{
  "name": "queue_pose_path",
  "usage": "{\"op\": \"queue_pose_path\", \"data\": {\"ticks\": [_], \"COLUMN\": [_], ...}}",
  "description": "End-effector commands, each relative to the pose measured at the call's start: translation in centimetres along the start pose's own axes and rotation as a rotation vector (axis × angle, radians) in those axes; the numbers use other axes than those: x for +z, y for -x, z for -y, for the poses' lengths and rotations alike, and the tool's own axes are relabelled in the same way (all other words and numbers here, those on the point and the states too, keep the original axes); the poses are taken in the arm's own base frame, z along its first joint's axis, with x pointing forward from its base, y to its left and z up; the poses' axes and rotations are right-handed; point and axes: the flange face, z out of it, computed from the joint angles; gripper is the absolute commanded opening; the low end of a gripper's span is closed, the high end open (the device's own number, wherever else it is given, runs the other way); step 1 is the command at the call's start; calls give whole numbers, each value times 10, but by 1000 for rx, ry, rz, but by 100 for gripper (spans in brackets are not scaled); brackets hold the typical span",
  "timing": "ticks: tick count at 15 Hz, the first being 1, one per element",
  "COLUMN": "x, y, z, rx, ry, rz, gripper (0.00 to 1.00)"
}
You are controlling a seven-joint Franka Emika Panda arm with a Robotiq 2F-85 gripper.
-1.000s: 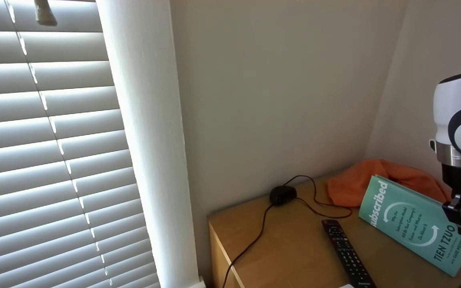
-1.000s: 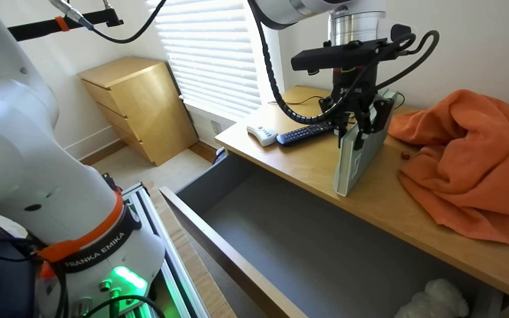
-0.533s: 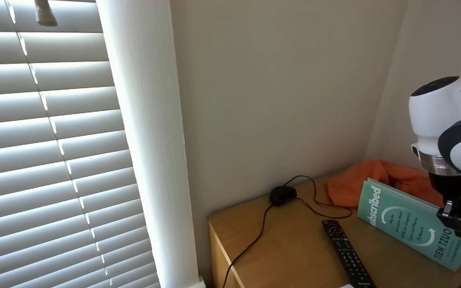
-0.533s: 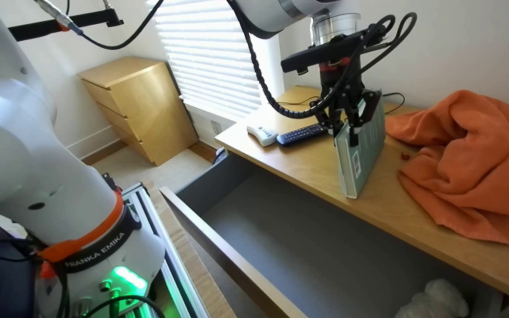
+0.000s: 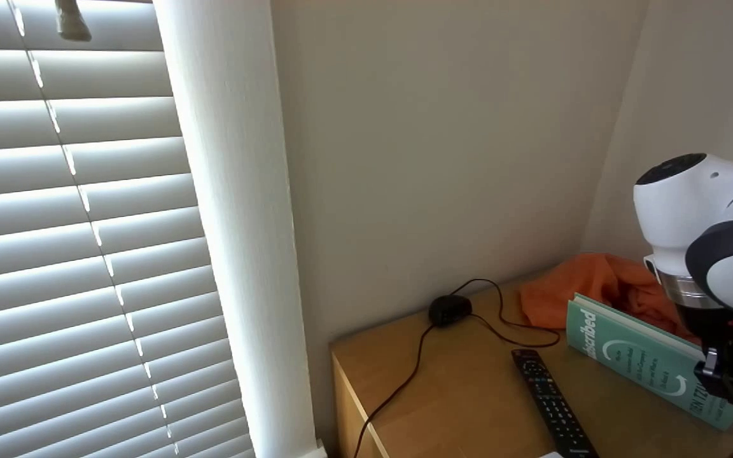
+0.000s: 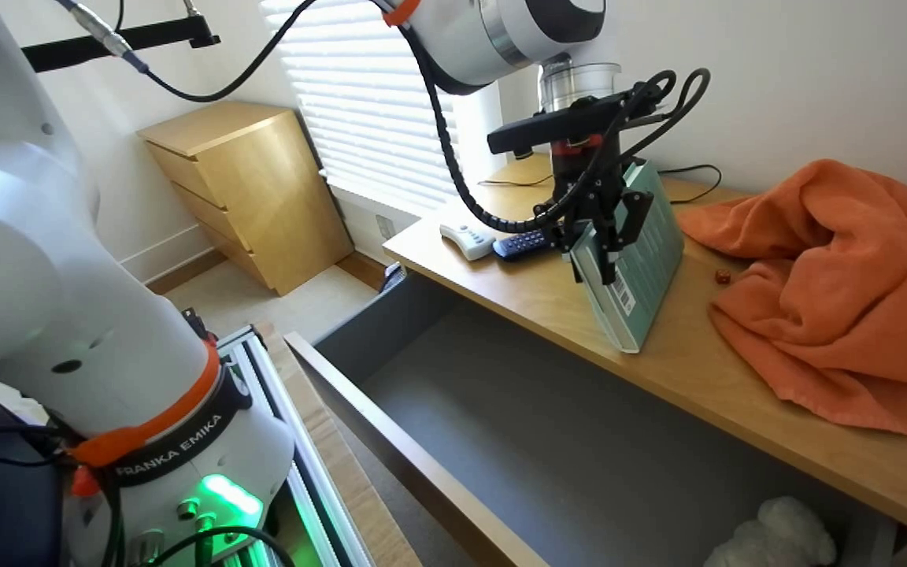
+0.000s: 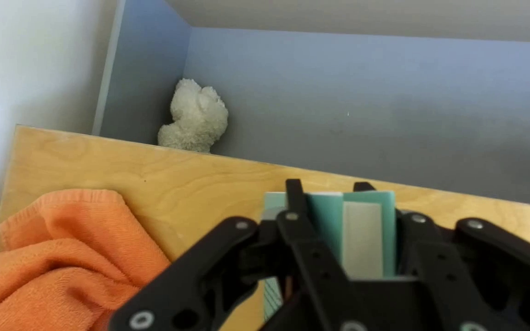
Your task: Flip the light blue book on the cabinet top anticlockwise once
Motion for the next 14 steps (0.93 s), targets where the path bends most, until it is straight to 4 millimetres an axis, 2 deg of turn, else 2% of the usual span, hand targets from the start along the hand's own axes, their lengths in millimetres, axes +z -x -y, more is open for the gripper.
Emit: {"op": "queue_pose_path", "data": {"ticks": [1,5,9,14], "x": [10,10,22,27], "y": [3,5,11,8], "z": [7,13,25,26], "rx": [14,37,27,23], "ry": [4,41,106,100], "rz": [26,43,103,83], "gripper": [8,8,8,8]}}
